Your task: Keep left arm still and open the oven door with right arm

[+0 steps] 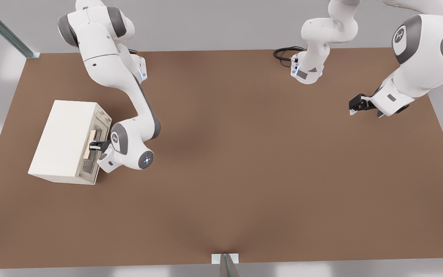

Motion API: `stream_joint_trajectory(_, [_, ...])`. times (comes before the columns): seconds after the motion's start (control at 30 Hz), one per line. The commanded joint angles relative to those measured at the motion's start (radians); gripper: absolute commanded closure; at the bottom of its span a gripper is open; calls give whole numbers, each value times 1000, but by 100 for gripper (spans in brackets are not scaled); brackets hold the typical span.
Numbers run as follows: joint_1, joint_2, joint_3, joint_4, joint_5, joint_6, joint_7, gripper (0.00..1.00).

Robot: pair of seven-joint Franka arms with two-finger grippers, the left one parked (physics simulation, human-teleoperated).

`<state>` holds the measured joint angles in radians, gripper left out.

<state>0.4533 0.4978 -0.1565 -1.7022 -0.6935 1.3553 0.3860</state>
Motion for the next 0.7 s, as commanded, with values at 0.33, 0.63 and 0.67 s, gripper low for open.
stream_joint_trajectory(0.33, [-5,-15,-21,-88,-11,111,278,79])
stream_joint_trajectory(0.63, [-18,-28,-26,-128,-21,120,240,79])
stream_joint_trajectory(0.67, [-18,-25,-26,-131,-21,131,241,79])
